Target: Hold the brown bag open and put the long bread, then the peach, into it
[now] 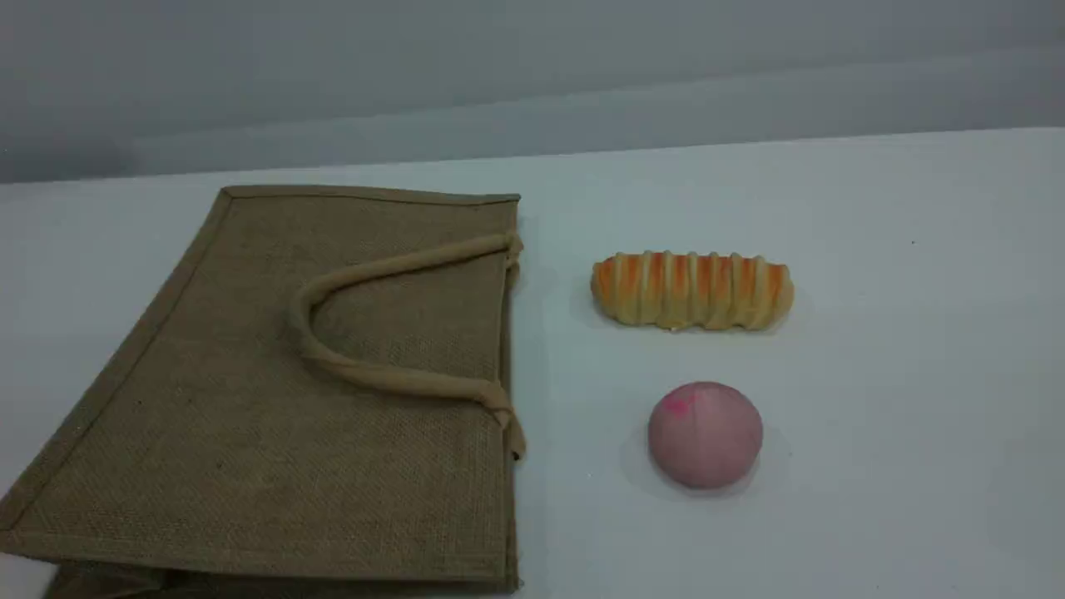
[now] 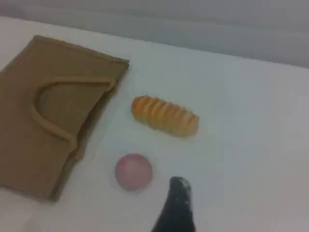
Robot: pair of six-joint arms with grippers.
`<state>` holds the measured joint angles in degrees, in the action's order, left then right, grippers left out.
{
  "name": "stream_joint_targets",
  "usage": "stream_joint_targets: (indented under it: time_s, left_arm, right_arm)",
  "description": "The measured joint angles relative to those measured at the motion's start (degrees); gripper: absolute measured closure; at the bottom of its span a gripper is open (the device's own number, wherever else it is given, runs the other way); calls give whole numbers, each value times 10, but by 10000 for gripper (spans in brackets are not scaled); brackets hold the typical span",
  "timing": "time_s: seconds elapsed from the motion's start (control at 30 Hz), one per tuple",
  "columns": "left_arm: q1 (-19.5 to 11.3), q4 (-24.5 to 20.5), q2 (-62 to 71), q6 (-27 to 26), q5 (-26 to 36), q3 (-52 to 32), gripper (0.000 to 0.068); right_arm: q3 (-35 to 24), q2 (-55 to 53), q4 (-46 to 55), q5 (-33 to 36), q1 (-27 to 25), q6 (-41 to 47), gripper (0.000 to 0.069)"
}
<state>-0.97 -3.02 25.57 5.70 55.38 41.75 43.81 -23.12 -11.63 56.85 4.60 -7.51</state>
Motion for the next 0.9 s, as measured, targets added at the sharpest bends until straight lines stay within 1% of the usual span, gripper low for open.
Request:
stream_joint_targets:
  time_s: [0.2,0.4,0.6,0.7,0.8,0.9]
  left_arm:
    - [0,2,173,0,-3,68,97]
    - [0,3,331,8,-8,121,97]
    - [0,4,442,11,-38,143,97]
    - [1,4,474,24,-64,146,97]
    - [1,4,504,24,-88,147,97]
    - [1,11,536,24,-96,156,97]
  right_arm:
    - [99,-139,0,-1,0,0,120]
    - [165,-253,0,0,0,0,120]
    - [187,-335,0,-14,0,-1,120]
    - [190,-369,0,-25,0,-1,120]
    - [190,-399,0,-37,0,-1,120]
    - [190,-425,0,-50,0,-1,120]
